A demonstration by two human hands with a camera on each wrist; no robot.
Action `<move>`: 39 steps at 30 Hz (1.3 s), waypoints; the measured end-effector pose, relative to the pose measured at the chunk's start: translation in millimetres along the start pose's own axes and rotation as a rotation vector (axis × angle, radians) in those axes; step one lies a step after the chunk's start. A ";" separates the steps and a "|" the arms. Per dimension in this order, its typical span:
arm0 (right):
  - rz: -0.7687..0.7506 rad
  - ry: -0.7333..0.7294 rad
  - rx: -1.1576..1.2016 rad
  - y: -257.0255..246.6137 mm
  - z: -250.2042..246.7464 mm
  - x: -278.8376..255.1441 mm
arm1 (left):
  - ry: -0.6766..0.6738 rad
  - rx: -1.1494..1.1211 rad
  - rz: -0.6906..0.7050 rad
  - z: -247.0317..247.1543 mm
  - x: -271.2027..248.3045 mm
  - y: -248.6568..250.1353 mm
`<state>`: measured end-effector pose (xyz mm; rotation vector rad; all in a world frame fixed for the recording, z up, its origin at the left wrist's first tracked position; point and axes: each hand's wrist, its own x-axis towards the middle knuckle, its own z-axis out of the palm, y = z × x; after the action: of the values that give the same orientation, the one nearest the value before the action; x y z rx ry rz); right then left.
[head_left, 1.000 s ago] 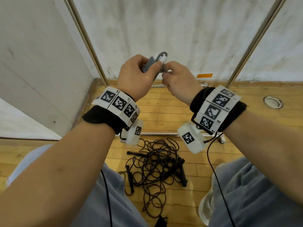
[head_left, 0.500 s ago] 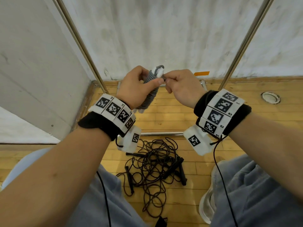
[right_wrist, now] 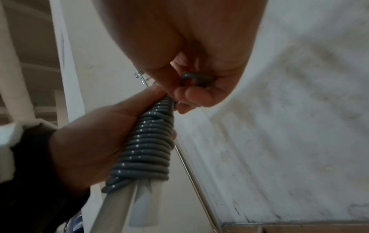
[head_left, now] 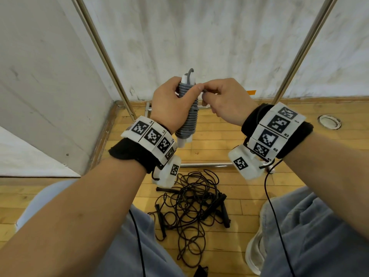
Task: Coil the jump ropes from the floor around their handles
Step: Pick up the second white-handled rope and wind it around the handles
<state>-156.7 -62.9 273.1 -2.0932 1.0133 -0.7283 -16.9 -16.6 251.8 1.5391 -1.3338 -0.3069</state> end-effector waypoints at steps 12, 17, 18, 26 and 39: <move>-0.024 0.032 0.145 -13.0 1.6 -9.1 | -0.047 -0.126 -0.023 -3.1 -2.3 5.4; -0.010 -0.004 0.054 -6.3 2.2 -6.9 | -0.109 -0.326 -0.077 -3.0 -8.1 11.1; -0.004 -0.026 0.031 -4.8 3.4 -6.0 | -0.080 -0.318 -0.081 -3.7 -7.8 11.3; 0.021 -0.054 -0.110 4.4 12.8 1.7 | -0.237 -0.334 -0.270 -2.8 0.1 12.3; 0.058 -0.073 -0.071 6.7 12.6 -2.9 | -0.324 -0.178 -0.175 1.9 -4.6 -1.5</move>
<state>-152.0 -59.4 259.8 -2.1250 1.0689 -0.5908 -19.1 -14.0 247.9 1.4990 -1.3773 -0.7924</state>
